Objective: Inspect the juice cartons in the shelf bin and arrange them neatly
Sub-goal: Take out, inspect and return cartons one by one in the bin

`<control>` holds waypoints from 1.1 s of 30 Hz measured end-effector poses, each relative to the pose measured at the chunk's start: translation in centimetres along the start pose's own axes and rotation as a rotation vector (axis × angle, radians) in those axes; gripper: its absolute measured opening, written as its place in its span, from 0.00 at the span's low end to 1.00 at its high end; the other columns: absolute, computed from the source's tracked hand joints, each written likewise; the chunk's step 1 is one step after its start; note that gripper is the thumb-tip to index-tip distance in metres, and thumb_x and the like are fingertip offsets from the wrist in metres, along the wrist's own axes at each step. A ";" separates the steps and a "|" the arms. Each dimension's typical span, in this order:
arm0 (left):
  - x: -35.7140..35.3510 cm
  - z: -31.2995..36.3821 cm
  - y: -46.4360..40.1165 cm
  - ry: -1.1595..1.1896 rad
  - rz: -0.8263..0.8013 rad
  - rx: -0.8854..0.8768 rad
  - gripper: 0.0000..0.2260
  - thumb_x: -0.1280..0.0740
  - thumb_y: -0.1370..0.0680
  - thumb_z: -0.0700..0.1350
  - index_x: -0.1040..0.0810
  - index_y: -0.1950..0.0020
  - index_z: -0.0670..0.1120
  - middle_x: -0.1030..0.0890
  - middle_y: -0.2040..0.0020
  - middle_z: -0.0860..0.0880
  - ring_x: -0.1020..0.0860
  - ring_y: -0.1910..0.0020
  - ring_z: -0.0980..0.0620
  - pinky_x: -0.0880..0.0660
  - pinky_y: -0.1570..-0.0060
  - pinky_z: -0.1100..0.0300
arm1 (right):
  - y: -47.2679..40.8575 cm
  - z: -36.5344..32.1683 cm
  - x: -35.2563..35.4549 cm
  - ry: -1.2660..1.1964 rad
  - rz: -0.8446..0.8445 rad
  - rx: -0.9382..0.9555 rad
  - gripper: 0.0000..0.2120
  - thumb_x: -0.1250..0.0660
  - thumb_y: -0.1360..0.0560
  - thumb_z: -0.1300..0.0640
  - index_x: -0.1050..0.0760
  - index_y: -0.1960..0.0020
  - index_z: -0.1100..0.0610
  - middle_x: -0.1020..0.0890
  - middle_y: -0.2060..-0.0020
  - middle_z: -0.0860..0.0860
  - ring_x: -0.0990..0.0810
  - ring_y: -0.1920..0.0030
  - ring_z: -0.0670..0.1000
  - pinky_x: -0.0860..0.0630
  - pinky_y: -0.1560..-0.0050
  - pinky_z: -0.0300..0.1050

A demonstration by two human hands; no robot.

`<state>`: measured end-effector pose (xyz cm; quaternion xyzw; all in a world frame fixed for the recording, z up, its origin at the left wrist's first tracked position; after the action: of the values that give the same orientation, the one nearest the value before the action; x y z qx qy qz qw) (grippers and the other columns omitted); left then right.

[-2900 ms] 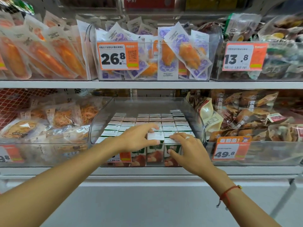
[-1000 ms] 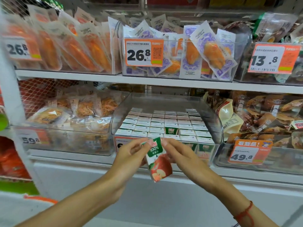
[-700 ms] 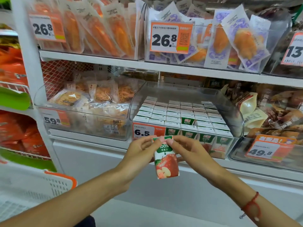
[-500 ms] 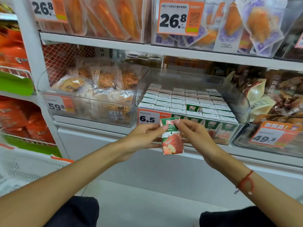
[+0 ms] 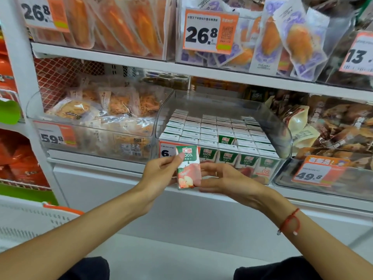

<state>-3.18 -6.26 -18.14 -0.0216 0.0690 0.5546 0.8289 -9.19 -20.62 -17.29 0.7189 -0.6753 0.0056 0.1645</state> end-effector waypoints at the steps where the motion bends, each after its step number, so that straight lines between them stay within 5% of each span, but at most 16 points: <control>1: 0.0 0.0 -0.1 -0.010 -0.004 -0.007 0.08 0.32 0.22 0.51 0.18 0.49 0.49 0.13 0.55 0.52 0.15 0.59 0.58 0.21 0.63 0.68 | 0.1 0.0 0.0 0.024 -0.003 0.002 0.21 0.26 0.27 0.61 0.24 0.36 0.55 0.17 0.44 0.52 0.18 0.43 0.49 0.21 0.43 0.41; 6: -0.9 0.0 -0.1 -0.028 -0.069 -0.040 0.02 0.32 0.22 0.49 0.20 0.52 0.56 0.14 0.58 0.57 0.16 0.58 0.60 0.22 0.65 0.69 | 0.7 0.2 0.7 0.098 0.042 0.025 0.18 0.27 0.27 0.58 0.23 0.38 0.53 0.17 0.45 0.51 0.18 0.44 0.49 0.21 0.43 0.43; 11: -1.4 -0.1 -0.2 -0.048 -0.103 -0.034 0.07 0.36 0.20 0.50 0.19 0.51 0.54 0.14 0.58 0.56 0.15 0.58 0.58 0.22 0.64 0.69 | 1.0 0.2 1.6 0.010 0.111 0.049 0.16 0.27 0.27 0.51 0.20 0.41 0.55 0.15 0.49 0.53 0.16 0.49 0.52 0.19 0.44 0.46; 16: -1.0 0.2 -0.2 -0.156 -0.039 -0.083 0.10 0.35 0.19 0.48 0.17 0.43 0.47 0.13 0.53 0.52 0.16 0.52 0.55 0.19 0.49 0.57 | 1.4 -0.8 2.0 0.144 0.306 0.138 0.14 0.24 0.31 0.49 0.18 0.48 0.51 0.15 0.56 0.53 0.19 0.58 0.50 0.20 0.50 0.50; 19: -1.0 0.4 -0.2 -0.144 -0.032 -0.097 0.10 0.32 0.22 0.51 0.17 0.44 0.51 0.14 0.53 0.53 0.16 0.51 0.56 0.19 0.49 0.59 | 1.8 -1.5 1.9 0.249 0.441 0.201 0.15 0.21 0.34 0.47 0.17 0.50 0.51 0.15 0.60 0.52 0.19 0.60 0.52 0.21 0.51 0.55; 26: -2.1 0.9 0.1 -0.170 -0.203 -0.078 0.06 0.32 0.23 0.54 0.19 0.48 0.58 0.14 0.53 0.59 0.17 0.52 0.61 0.20 0.50 0.65 | 1.9 -2.0 2.1 0.157 0.389 0.235 0.09 0.27 0.29 0.49 0.17 0.58 0.55 0.14 0.65 0.50 0.15 0.64 0.51 0.17 0.59 0.44; 30: -2.5 1.3 0.6 -0.172 -0.278 -0.084 0.07 0.32 0.24 0.54 0.20 0.46 0.59 0.14 0.52 0.59 0.17 0.51 0.63 0.21 0.55 0.69 | 2.0 -1.9 2.2 0.066 0.374 0.195 0.17 0.33 0.26 0.44 0.18 0.57 0.59 0.14 0.65 0.51 0.15 0.65 0.50 0.19 0.63 0.36; 33: -2.6 1.7 0.7 -0.154 -0.307 -0.097 0.13 0.31 0.26 0.55 0.20 0.43 0.57 0.15 0.47 0.56 0.18 0.46 0.60 0.21 0.48 0.66 | 1.9 -2.2 2.2 0.017 0.371 0.213 0.17 0.33 0.27 0.43 0.19 0.59 0.58 0.14 0.65 0.52 0.15 0.65 0.50 0.21 0.65 0.36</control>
<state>-4.58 -8.16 -16.04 -0.0294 -0.0254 0.4241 0.9048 -10.40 -22.28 -14.25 0.5956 -0.7902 0.1133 0.0894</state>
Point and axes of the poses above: each hand's wrist, its own y-axis away from the middle knuckle, its own x-axis out of the back of the hand, z = x × y, the point moved 7 cm from there along -y, towards the middle knuckle
